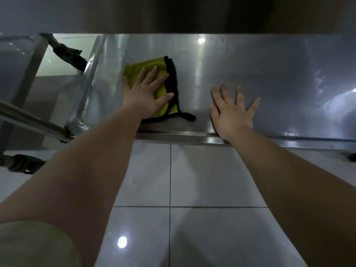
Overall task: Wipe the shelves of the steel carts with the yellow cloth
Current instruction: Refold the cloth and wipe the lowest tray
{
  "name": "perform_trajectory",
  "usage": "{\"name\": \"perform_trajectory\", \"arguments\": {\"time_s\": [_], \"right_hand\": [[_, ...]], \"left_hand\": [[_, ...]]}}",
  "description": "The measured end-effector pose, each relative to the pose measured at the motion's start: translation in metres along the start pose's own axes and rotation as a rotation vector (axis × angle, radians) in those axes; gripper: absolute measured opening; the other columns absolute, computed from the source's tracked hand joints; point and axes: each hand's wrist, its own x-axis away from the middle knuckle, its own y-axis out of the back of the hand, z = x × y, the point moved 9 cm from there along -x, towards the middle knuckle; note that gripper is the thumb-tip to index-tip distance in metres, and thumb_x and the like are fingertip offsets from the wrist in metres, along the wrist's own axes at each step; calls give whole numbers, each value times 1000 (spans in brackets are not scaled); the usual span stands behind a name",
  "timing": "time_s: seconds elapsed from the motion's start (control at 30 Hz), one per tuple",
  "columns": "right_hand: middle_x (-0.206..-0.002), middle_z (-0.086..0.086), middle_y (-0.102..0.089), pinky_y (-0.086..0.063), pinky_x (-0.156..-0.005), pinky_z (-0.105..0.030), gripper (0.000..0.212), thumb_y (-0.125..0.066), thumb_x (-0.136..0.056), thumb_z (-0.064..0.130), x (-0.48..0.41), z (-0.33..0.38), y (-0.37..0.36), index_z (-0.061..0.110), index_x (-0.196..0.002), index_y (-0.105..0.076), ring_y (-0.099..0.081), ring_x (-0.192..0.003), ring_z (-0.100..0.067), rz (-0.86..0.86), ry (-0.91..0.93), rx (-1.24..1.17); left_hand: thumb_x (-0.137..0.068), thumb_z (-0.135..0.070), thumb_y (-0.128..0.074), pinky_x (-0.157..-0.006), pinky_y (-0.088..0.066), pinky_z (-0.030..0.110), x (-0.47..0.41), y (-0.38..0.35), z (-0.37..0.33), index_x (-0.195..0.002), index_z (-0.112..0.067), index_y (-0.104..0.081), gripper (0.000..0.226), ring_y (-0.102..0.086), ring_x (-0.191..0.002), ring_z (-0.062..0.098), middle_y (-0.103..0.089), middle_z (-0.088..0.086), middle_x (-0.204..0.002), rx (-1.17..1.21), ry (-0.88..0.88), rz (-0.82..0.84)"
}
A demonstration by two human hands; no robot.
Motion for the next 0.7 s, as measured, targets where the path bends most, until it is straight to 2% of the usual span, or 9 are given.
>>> {"name": "perform_trajectory", "arguments": {"time_s": [0.17,0.27,0.37,0.5,0.6,0.7], "right_hand": [[-162,17,3,9,-107,-72,53,-12,-100,48,1,1,1,45,-151,0,9,-149,-29,-4,-7,20],[-162,17,3,7,-108,-72,53,-12,-100,47,1,2,2,44,-151,1,9,-149,-30,-4,-5,25],[-162,16,5,7,-108,-73,54,-10,-100,47,1,0,1,43,-151,3,9,-149,-31,3,-8,42],[-162,14,5,7,-108,-73,54,-8,-100,46,3,2,0,40,-152,2,8,-149,-32,-6,4,66],[-163,15,2,7,-109,-72,54,-14,-100,40,5,0,0,36,-153,-3,8,-149,-31,-13,10,49],[-163,15,0,7,-110,-70,56,-18,-100,34,5,-3,3,32,-154,-4,7,-149,-28,-23,6,38]], "left_hand": [[-77,-87,-10,-112,8,64,26,10,92,-146,-55,-7,76,4,-149,14,1,-17,-161,20,179,-16],[-76,-87,-9,-110,10,67,29,8,97,-146,-55,-7,77,6,-149,16,4,-16,-161,-3,265,9],[-73,-87,-6,-105,11,71,20,2,69,-147,-54,-6,81,9,-149,21,6,-15,-161,13,315,23],[-73,-87,-6,-103,13,73,-2,-4,-24,-147,-53,-6,82,10,-149,24,8,-13,-162,0,104,42],[-78,-81,-9,-101,14,74,0,-13,-109,-148,-52,-12,75,8,-149,26,1,-10,-163,-19,-83,40],[-82,-78,-11,-103,11,73,1,-12,-132,-146,-54,-17,69,4,-149,24,-5,-12,-162,15,-157,17]]}}
